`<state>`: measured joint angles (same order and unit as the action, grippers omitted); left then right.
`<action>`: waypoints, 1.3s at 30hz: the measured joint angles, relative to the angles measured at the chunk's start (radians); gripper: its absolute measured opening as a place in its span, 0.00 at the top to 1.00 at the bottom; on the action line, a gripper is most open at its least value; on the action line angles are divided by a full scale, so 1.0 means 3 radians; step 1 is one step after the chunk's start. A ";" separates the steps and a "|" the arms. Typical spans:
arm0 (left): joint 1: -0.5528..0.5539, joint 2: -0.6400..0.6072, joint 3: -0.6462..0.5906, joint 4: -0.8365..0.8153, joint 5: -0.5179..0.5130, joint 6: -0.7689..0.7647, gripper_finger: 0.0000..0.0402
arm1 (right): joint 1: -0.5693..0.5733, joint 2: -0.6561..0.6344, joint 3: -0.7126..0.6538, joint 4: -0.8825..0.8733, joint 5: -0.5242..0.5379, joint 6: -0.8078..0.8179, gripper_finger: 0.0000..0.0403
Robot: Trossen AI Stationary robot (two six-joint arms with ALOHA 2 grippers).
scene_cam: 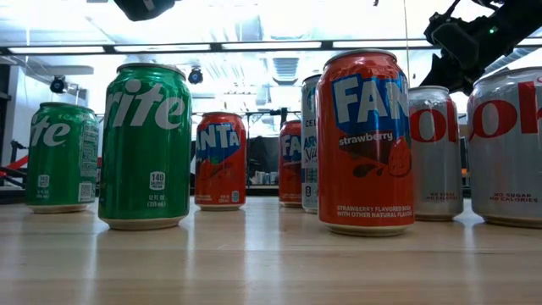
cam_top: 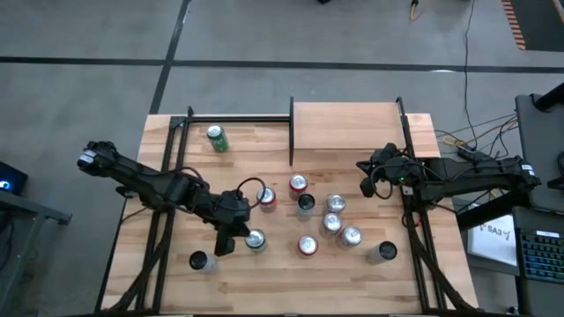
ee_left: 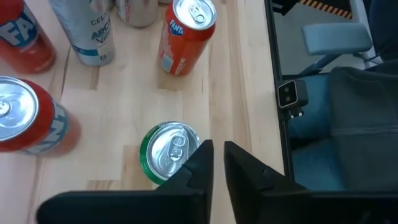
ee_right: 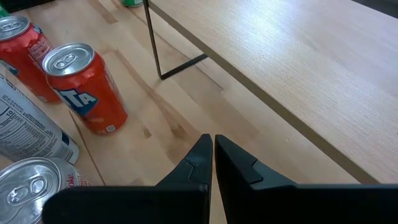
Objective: Place canned beverage on shelf
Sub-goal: Put the bottom green soda can on the shelf
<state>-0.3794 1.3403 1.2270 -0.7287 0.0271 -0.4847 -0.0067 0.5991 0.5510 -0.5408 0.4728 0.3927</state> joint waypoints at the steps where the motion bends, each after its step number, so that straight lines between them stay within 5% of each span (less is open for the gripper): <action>1: -0.0001 0.0000 0.0000 0.0017 -0.0009 0.0000 0.91 | 0.0000 0.0000 -0.0001 -0.0001 0.0000 0.0000 0.98; 17: -0.0239 0.0033 0.0005 0.0113 -0.0146 -0.0142 0.52 | 0.0000 0.0000 0.0000 0.0000 0.0000 -0.0001 0.98; 28: -0.0348 0.0211 0.0013 0.0104 -0.0665 0.0152 0.17 | 0.0000 0.0000 0.0000 -0.0001 -0.0008 0.0027 0.98; 39: -0.0325 0.0463 0.0010 -0.0120 -0.0754 0.0273 0.13 | -0.0001 0.0000 0.0000 -0.0001 -0.0014 0.0003 0.98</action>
<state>-0.4769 1.4791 1.2299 -0.7648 -0.1992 -0.4029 -0.0071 0.5991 0.5510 -0.5411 0.4686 0.3936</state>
